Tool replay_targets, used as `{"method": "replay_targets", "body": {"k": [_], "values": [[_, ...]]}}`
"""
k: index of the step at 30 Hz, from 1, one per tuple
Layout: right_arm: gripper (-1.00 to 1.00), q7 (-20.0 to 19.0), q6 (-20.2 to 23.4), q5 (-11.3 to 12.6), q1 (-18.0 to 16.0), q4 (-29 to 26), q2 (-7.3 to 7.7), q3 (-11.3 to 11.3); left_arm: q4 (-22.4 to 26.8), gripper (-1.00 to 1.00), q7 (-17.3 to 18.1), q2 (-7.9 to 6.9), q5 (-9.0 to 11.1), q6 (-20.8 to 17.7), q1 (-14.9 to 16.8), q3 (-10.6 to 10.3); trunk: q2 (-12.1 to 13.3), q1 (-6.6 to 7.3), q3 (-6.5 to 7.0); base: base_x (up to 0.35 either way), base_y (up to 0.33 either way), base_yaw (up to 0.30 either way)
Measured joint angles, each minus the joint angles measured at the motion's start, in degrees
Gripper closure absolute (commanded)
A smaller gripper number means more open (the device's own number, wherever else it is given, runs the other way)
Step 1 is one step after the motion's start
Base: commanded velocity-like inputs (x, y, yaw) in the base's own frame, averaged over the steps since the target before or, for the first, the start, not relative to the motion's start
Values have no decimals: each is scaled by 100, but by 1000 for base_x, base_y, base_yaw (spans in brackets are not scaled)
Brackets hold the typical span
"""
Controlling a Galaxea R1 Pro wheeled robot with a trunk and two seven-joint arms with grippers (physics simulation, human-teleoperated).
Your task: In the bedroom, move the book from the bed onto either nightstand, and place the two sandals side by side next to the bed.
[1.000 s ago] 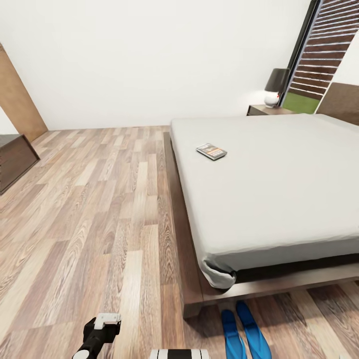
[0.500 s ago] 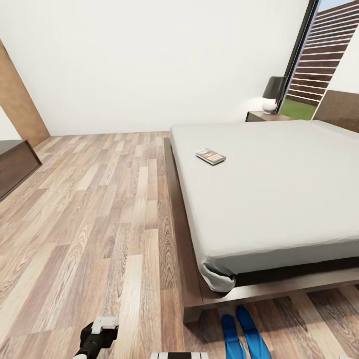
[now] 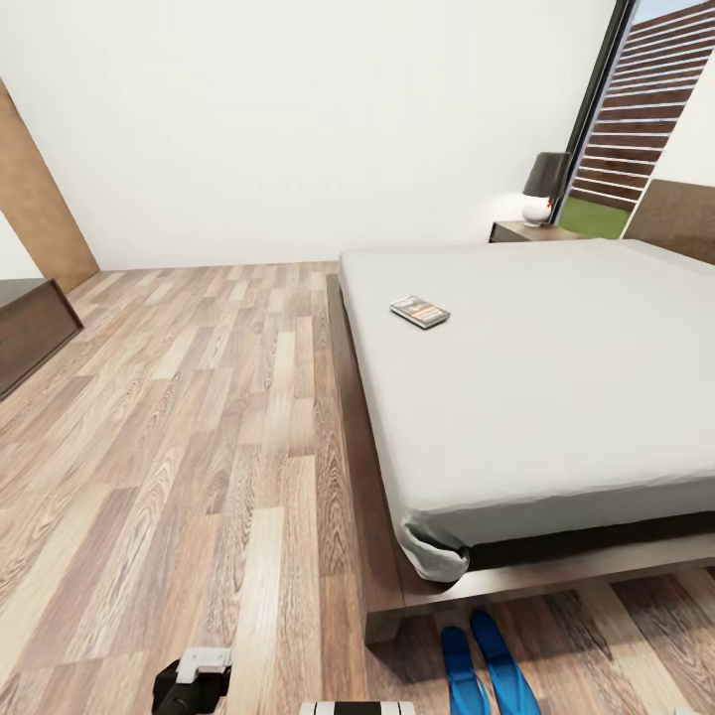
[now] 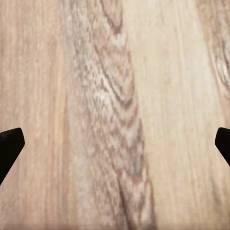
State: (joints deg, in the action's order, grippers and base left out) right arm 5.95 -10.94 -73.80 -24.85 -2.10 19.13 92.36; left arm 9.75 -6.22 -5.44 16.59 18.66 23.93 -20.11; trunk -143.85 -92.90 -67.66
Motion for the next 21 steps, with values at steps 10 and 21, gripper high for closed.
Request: {"method": "replay_targets", "body": {"k": [10,21], "values": [[-100,-4,6,-1,0,8,-13,-1,-8,-100,-5,9,0,1,-38,-4,0,0,0,0,0,0],[-100,-6,8,-8,0,16,-16,-8,-9,-100,-8,28,-16,-4,-102,-4,0,-2,0,-54,0,0]]}}
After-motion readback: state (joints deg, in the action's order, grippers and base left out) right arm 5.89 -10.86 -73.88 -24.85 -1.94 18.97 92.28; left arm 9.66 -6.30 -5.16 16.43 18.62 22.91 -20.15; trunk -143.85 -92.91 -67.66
